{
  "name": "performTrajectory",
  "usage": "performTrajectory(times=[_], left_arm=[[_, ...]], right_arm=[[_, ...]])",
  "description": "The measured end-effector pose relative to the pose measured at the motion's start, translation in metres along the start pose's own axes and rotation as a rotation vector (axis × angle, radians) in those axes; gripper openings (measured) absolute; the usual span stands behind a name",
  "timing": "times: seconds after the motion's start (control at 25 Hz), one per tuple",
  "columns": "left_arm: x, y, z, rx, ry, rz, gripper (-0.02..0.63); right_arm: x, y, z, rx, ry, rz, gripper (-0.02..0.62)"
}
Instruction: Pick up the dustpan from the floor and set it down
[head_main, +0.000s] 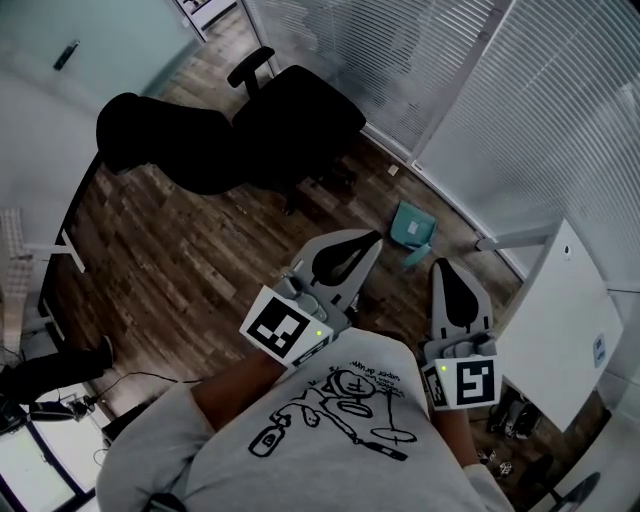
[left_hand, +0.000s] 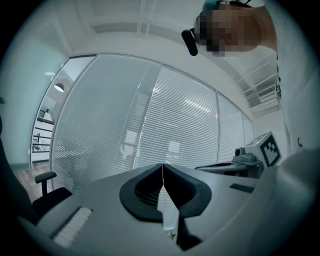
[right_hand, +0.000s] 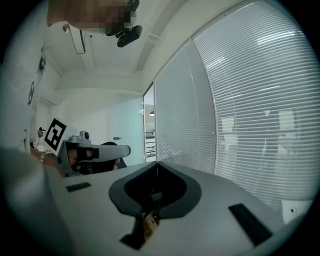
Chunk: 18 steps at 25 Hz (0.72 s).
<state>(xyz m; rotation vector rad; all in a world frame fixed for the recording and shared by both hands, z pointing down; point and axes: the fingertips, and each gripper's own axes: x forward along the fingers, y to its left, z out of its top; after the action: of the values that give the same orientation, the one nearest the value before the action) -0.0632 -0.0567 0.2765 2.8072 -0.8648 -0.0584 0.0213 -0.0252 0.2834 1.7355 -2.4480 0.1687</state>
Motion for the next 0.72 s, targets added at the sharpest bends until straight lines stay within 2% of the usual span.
performTrajectory(times=[0.4,0.72], left_arm=[[0.003,-0.008,0.002,-0.001,-0.009,0.003,0.003],[0.030,-0.034,0.000,-0.007,-0.007,0.004,0.003]], right_arm=[[-0.003,-0.005,-0.001,0.000,-0.001,0.006,0.003],[-0.026,-0.042,0.001,-0.004,0.001,-0.007,0.003]])
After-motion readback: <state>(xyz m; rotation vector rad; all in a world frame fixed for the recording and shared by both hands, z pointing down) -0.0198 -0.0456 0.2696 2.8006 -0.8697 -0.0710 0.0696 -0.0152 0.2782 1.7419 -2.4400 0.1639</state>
